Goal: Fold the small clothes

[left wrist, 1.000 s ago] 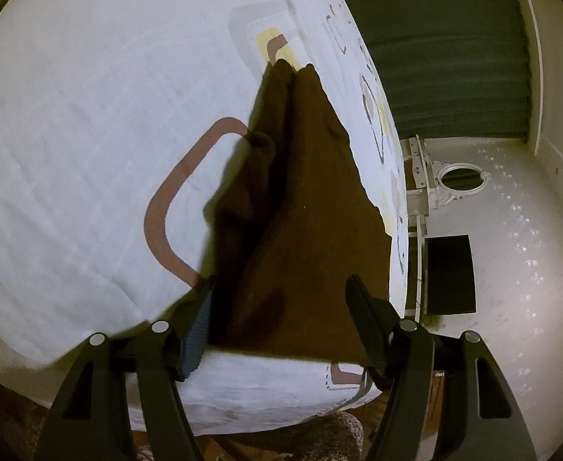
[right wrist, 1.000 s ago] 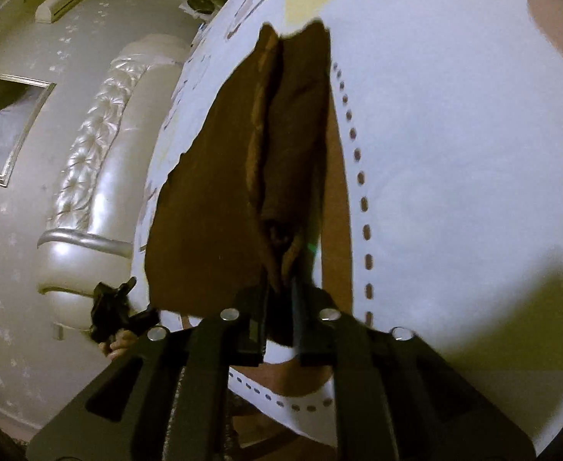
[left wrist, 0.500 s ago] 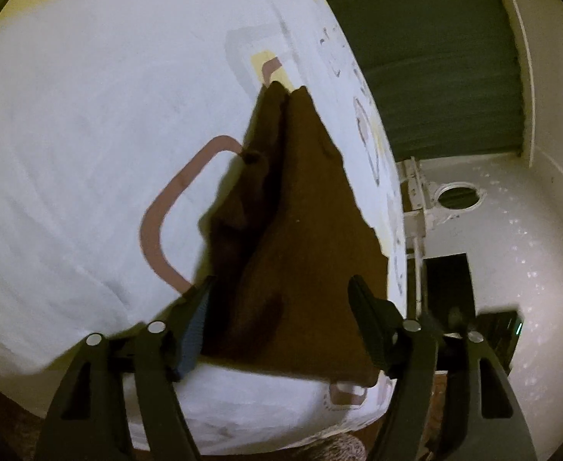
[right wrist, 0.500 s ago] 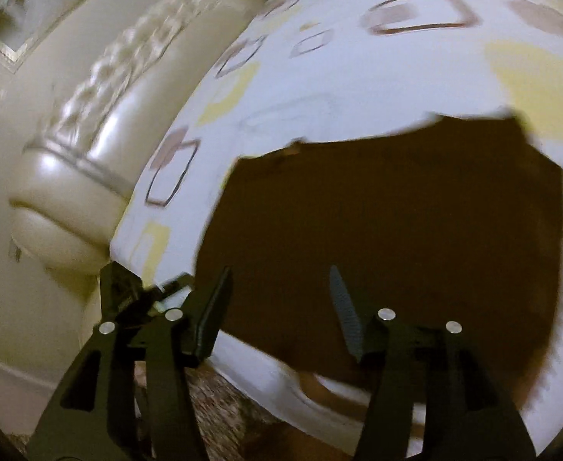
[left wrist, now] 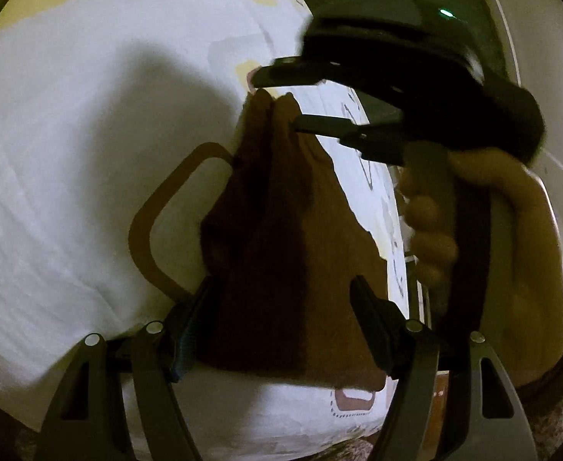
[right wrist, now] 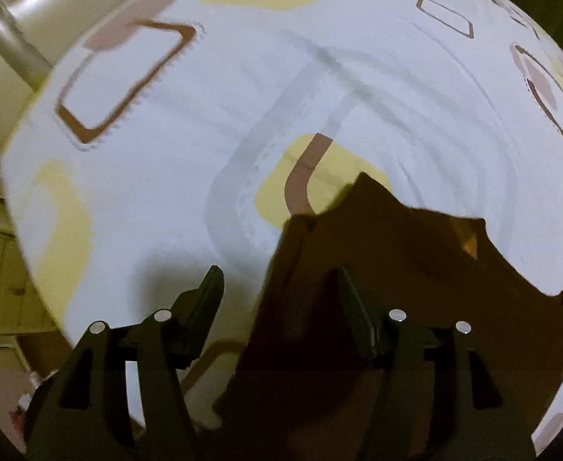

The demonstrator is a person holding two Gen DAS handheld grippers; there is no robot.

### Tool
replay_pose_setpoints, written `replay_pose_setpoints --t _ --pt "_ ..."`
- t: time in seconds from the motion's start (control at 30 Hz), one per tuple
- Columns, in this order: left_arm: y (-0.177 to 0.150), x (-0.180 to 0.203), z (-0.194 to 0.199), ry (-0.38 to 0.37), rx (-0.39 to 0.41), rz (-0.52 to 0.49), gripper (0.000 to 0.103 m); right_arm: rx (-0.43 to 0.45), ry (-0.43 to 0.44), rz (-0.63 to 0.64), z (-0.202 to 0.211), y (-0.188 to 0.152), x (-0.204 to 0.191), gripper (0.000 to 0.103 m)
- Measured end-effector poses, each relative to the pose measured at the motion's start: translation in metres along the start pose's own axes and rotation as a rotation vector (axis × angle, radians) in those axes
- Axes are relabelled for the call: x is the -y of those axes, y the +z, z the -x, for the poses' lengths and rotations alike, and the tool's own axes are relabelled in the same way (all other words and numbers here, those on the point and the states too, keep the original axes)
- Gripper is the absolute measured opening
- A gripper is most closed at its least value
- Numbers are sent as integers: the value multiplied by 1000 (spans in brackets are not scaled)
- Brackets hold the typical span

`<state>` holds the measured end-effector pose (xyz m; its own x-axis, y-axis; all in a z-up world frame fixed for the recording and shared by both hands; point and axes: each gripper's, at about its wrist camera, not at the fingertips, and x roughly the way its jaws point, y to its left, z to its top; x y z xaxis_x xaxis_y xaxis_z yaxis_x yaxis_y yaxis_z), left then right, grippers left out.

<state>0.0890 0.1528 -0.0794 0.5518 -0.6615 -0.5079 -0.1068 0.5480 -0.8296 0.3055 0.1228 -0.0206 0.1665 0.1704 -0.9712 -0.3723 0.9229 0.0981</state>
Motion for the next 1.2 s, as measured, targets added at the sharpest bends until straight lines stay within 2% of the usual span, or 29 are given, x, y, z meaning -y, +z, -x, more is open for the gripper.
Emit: replay_pose_setpoints --t 0.2,0.57,0.63,0.7,0.8,0.93,1.07,1.2 --pt "-4 7 -5 54 13 -41 70 -63 -93 5 -22 12 -4 62" --pt "-6 20 -12 135 4 -70 69 -89 -98 24 -28 12 8 61" --pt "-7 25 -14 176 -11 -90 52 -90 -101 33 -29 13 6 61" --pt "-8 26 -22 175 -59 -89 27 -92 -105 46 -31 16 5 60" --pt "-10 29 -27 197 -73 -118 16 -96 -117 63 -34 16 3 57" --pt "-11 36 -28 233 -69 -170 10 -95 -134 69 -38 15 -8 48" --pt "-12 39 -29 250 -68 -183 9 -84 -163 72 -38 14 -8 26" --pt "-12 42 -28 262 -66 -189 9 -70 -142 54 -36 11 -4 15"
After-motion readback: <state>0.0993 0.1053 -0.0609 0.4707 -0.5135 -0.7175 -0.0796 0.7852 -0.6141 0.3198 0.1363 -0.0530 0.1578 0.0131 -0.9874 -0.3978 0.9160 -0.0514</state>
